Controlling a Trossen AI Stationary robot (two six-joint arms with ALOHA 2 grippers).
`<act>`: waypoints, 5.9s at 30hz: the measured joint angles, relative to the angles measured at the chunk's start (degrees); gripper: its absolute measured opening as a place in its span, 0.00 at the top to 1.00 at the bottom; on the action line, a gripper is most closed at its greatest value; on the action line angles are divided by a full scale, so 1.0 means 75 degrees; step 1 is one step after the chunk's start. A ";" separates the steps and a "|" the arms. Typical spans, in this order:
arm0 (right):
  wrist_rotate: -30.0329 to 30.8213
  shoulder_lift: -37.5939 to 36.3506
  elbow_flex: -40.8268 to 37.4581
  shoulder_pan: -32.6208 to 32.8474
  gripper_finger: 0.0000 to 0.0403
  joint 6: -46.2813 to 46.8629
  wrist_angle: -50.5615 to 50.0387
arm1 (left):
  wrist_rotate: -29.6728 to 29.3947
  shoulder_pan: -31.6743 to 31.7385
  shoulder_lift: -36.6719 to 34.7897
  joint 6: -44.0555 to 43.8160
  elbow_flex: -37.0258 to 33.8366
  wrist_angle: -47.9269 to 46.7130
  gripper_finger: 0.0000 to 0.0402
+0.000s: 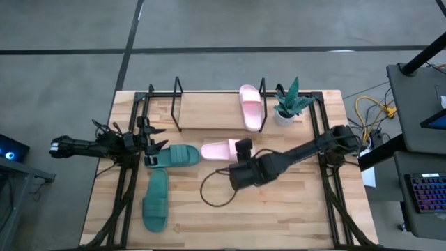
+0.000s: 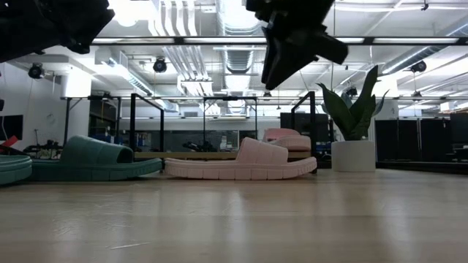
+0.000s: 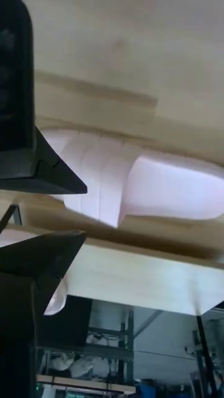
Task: Pick and place slides into the shelf
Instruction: Put the pink slipper on the shelf
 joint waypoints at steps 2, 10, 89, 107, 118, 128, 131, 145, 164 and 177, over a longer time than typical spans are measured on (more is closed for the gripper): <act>0.0007 -0.0001 -0.0089 0.0155 0.77 0.0196 -0.0002 | -0.0002 0.0000 0.0000 0.0000 0.0000 0.0002 0.58; 0.1595 -0.0096 -0.1053 0.0623 0.82 0.0552 0.1737 | -0.0001 0.0000 0.0000 0.0000 0.0000 0.0001 0.58; -0.3544 -0.5397 -0.7585 -0.1839 0.84 -0.1360 1.2399 | -0.1428 0.0311 1.2365 0.6564 0.5441 0.0738 0.58; -0.3544 -0.5397 -0.7585 -0.1839 0.84 -0.1363 1.2341 | -0.1260 0.0443 1.2853 0.7054 0.5804 0.0752 0.58; -0.3545 -0.5397 -0.7585 -0.1839 0.84 -0.1477 1.2341 | 0.0354 0.0446 1.2836 0.7347 0.5814 0.0755 0.58; -0.3547 -0.5397 -0.7585 -0.1839 0.84 -0.1477 1.2341 | 0.0357 0.0446 1.2843 0.7332 0.6036 0.0739 0.75; -0.3547 -0.5397 -0.7585 -0.1839 0.84 -0.1478 1.2341 | 0.0364 0.0452 1.2843 0.7329 0.6068 0.0740 0.84; -0.3547 -0.5397 -0.7585 -0.1839 0.84 -0.1480 1.2341 | -0.0076 0.0446 1.2849 0.7137 0.6086 0.0769 0.99; -0.3544 -0.5397 -0.7585 -0.1839 0.84 -0.1477 1.2343 | -0.2864 0.0197 1.2758 0.6686 0.6378 0.0755 1.00; -0.3541 -0.5397 -0.7585 -0.1839 0.84 -0.1277 1.2342 | -0.4757 0.0105 1.2352 0.6126 0.6407 0.0763 1.00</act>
